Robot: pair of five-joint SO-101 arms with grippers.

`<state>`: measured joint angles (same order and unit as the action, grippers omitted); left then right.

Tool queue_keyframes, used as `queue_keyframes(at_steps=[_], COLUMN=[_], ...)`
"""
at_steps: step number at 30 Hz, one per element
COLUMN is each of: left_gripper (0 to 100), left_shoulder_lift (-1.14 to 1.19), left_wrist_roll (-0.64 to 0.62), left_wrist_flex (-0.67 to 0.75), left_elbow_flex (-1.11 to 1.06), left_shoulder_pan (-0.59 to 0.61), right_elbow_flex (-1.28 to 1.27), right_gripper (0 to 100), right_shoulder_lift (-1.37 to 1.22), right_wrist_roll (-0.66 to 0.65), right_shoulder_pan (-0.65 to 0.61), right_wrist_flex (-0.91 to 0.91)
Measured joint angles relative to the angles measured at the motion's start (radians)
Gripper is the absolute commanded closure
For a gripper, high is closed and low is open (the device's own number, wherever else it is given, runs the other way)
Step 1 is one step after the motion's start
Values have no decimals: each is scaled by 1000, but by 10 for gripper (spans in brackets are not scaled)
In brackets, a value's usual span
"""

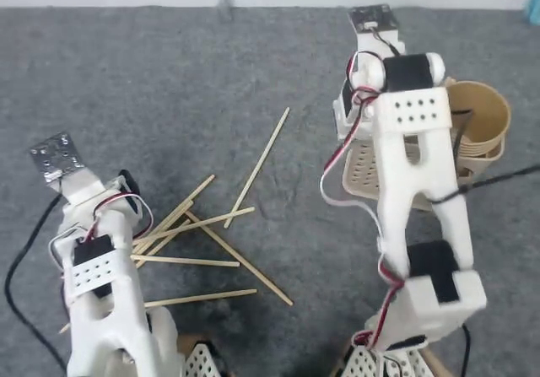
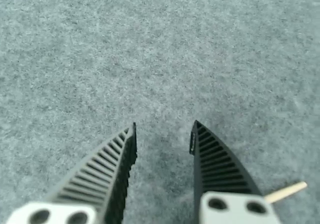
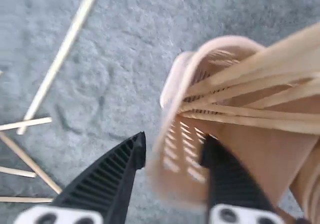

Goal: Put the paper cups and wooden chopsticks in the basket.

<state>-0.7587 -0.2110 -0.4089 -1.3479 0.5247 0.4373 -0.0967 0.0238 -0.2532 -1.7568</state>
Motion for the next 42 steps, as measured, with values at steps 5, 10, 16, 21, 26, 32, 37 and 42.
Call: queue_keyframes(at_steps=[5, 10, 16, 21, 26, 32, 37, 42], left_gripper=[831, 831, 831, 831, 831, 831, 831, 831], left_shoulder_lift=[0, 0, 0, 0, 0, 0, 0, 0], left_wrist_roll=[0, 0, 0, 0, 0, 0, 0, 0], left_wrist_flex=[0, 0, 0, 0, 0, 0, 0, 0], left_elbow_flex=[0, 0, 0, 0, 0, 0, 0, 0], left_shoulder_pan=[0, 0, 0, 0, 0, 0, 0, 0], right_elbow_flex=[0, 0, 0, -8, -98, -236, -253, -249], right_gripper=[820, 824, 864, 876, 879, 875, 875, 875], right_shoulder_lift=[170, 350, 499, 512, 443, 178, -78, -282], right_wrist_roll=[0, 2, 109, 256, 334, 361, 370, 404], right_shoulder_pan=[-37, -25, -72, -222, -324, -336, -322, -315], right_wrist_flex=[0, 0, 0, 52, 173, 377, 569, 686])
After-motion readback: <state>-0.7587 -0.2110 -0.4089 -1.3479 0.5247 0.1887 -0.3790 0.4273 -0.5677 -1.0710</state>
